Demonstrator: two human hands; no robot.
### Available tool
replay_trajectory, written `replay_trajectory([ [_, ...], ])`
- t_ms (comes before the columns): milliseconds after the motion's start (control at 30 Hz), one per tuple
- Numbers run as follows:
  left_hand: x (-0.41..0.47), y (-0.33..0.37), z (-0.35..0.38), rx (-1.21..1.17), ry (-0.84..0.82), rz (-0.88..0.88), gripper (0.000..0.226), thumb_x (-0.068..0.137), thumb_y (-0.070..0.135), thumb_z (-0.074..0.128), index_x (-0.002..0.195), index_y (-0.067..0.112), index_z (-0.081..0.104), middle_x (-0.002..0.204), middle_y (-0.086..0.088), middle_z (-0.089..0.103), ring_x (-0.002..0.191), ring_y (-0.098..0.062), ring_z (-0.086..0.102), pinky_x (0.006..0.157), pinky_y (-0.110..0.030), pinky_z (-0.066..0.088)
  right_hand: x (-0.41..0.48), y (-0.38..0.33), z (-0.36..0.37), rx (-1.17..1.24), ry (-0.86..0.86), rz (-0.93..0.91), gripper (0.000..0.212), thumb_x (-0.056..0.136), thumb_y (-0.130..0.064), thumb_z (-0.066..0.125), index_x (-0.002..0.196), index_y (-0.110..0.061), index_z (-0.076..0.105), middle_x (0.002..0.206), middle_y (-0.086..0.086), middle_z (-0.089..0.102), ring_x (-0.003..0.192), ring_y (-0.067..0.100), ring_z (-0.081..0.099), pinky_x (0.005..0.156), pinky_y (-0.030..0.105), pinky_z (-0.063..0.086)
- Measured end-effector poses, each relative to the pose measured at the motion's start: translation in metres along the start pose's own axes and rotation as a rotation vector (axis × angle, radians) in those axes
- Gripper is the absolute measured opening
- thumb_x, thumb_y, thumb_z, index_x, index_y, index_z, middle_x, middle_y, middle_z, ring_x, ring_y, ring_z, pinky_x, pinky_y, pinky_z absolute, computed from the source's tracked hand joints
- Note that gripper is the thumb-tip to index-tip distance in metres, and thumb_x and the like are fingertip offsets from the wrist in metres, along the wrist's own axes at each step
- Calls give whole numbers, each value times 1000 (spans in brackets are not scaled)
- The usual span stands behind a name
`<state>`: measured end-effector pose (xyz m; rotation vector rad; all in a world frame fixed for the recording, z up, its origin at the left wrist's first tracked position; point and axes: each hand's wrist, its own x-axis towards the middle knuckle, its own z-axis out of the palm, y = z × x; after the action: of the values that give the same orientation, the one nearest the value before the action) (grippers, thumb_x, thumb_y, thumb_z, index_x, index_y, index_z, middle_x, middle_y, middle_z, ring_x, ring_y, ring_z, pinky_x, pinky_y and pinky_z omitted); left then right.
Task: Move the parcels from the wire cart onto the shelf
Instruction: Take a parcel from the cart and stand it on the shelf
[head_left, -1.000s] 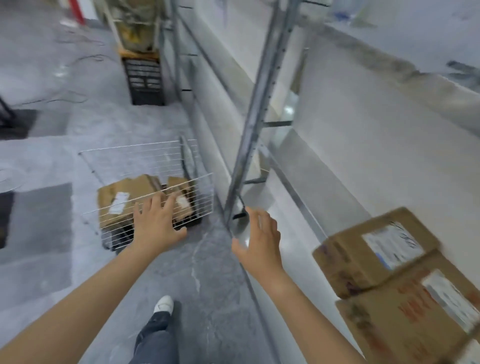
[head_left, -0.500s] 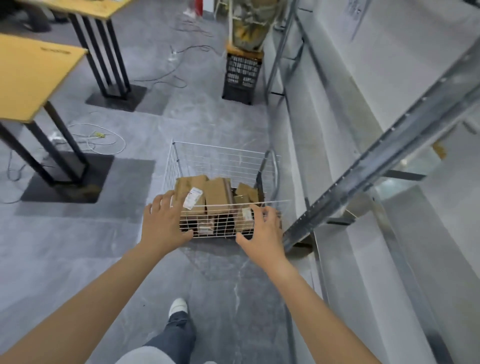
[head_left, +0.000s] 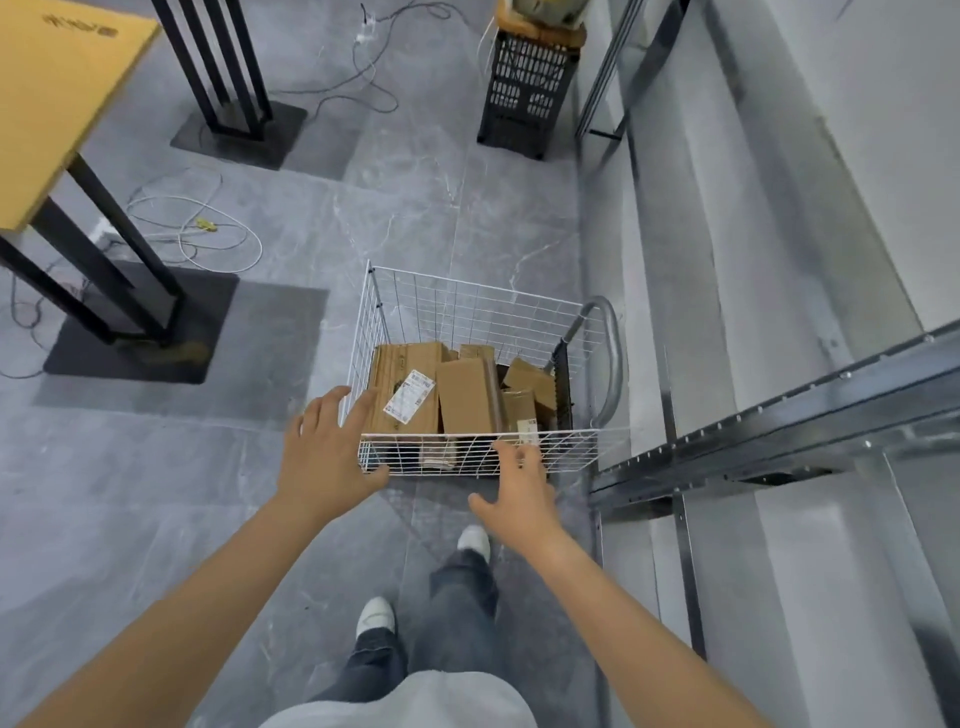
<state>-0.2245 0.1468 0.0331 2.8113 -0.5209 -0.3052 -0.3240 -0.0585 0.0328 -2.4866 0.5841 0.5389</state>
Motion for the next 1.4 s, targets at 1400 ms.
replay_trajectory([
  [1400,219,-27,198,-109,-220,-346,99,49,40,85,135,20,38,124,-11,49,104,-34,58,73,-45,57,473,0,126,-265,-283,509,114,68,-81,55,151,-15,11,154,32,-3,143,45,4,108,64,21],
])
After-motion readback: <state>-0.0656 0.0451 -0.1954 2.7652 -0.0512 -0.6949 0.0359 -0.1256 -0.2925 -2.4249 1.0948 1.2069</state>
